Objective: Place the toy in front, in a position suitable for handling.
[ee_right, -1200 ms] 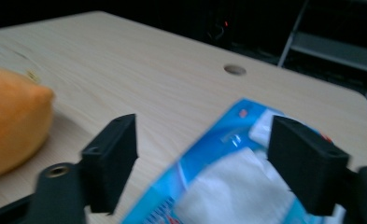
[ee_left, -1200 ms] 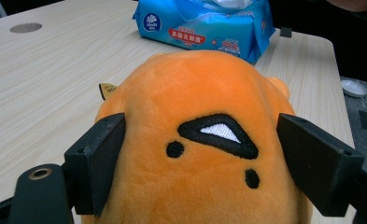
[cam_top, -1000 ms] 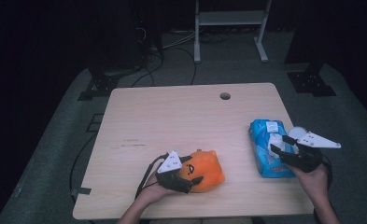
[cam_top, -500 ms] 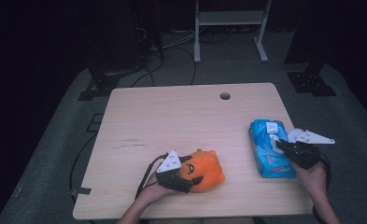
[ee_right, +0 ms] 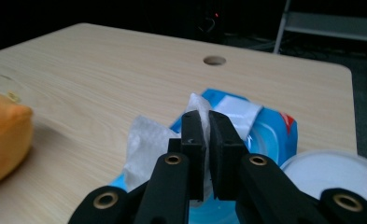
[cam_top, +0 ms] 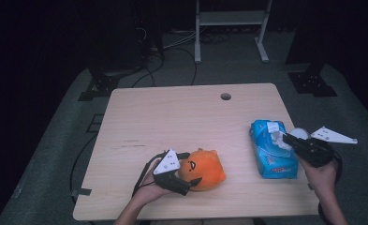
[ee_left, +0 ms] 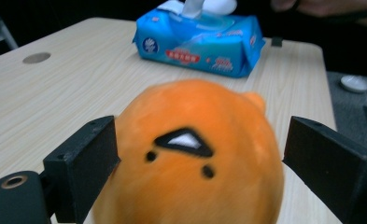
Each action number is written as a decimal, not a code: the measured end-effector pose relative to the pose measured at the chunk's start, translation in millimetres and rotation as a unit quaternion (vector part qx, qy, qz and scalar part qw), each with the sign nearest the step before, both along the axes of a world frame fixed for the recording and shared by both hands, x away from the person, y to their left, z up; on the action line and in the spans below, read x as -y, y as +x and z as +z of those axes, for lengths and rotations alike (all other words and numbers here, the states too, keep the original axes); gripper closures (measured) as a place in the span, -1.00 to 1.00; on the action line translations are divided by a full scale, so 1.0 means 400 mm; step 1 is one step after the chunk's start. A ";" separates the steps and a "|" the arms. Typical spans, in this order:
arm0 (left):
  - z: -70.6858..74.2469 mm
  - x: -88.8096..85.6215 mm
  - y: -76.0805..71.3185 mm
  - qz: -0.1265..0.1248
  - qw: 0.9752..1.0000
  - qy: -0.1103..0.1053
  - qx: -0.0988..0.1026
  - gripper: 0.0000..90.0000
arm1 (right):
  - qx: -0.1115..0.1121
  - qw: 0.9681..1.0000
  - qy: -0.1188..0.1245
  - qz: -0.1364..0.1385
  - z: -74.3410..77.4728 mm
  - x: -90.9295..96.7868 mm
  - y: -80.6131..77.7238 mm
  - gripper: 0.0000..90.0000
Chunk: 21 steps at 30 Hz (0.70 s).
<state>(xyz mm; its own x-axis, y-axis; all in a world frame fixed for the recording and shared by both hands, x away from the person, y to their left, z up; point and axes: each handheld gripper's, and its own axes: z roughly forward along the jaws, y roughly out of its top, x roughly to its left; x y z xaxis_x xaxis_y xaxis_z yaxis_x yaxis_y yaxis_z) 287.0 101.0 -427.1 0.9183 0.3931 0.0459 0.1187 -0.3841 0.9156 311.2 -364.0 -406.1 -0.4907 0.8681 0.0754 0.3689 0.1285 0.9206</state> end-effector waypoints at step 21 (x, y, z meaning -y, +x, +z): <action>-0.039 -0.040 -0.015 0.025 1.000 0.019 0.000 -0.40 | 0.016 0.954 0.005 0.300 0.162 -0.346 -0.145 0.88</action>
